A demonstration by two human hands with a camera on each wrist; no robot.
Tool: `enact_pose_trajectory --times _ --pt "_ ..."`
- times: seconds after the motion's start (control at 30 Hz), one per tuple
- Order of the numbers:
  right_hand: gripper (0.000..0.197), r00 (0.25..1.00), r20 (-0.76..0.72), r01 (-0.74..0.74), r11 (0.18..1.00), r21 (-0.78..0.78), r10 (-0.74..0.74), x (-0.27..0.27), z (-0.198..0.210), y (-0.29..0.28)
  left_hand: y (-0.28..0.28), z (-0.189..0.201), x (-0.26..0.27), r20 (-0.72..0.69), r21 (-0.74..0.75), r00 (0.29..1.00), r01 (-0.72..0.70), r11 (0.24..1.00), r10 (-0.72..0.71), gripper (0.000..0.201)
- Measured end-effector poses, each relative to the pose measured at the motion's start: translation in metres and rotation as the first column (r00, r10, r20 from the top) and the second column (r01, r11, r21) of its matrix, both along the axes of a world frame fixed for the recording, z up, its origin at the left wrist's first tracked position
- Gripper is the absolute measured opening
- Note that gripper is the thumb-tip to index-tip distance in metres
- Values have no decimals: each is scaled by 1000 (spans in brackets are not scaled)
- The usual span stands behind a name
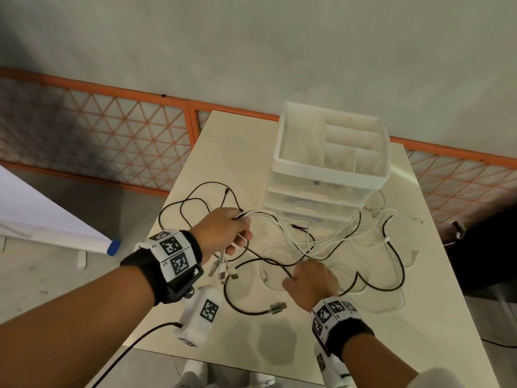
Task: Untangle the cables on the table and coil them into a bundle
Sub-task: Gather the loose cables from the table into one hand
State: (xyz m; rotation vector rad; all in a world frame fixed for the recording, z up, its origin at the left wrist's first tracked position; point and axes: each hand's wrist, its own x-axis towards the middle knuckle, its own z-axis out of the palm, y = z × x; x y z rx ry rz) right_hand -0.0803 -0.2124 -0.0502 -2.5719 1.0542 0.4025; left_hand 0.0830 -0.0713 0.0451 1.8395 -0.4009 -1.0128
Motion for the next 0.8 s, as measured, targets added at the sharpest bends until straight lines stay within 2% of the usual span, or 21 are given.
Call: enact_pose_trajectory --times 0.07,0.13,0.27,0.43,0.53,0.6,0.63,0.7,0.73,0.8 --pt "15 979 200 4 992 129 -30 1 20 -4 -1 0 3 62 19 998 8 1000 -10 19" --pt "6 914 404 -64 968 243 -41 2 48 -6 -4 0 6 119 37 992 45 998 -49 18" --pt "6 708 705 -143 974 175 -22 5 109 -11 -11 7 2 156 -1 977 149 989 -147 22" --pt "5 509 849 74 989 124 -145 5 143 -40 -20 16 -14 -144 -247 982 81 966 -119 27" --pt "6 337 914 228 962 153 -225 -4 155 -63 -20 14 -15 -181 -272 974 81 959 -134 28" --pt "7 265 931 293 941 170 -251 -12 158 -76 -16 11 -13 -214 -265 967 77 961 -137 30" --pt "7 250 934 321 932 169 -255 -17 159 -83 -15 10 -13 -221 -260 967 69 963 -128 31" --pt "9 310 919 353 927 127 -244 -28 152 -99 -15 13 -12 -184 -266 979 31 963 -82 29" --pt "9 391 888 363 927 94 -243 -35 143 -110 -15 16 -11 -151 -281 987 3 960 -47 28" --pt "11 616 736 406 914 12 -282 -51 117 -131 -16 25 -6 -98 -324 995 -60 944 29 29"
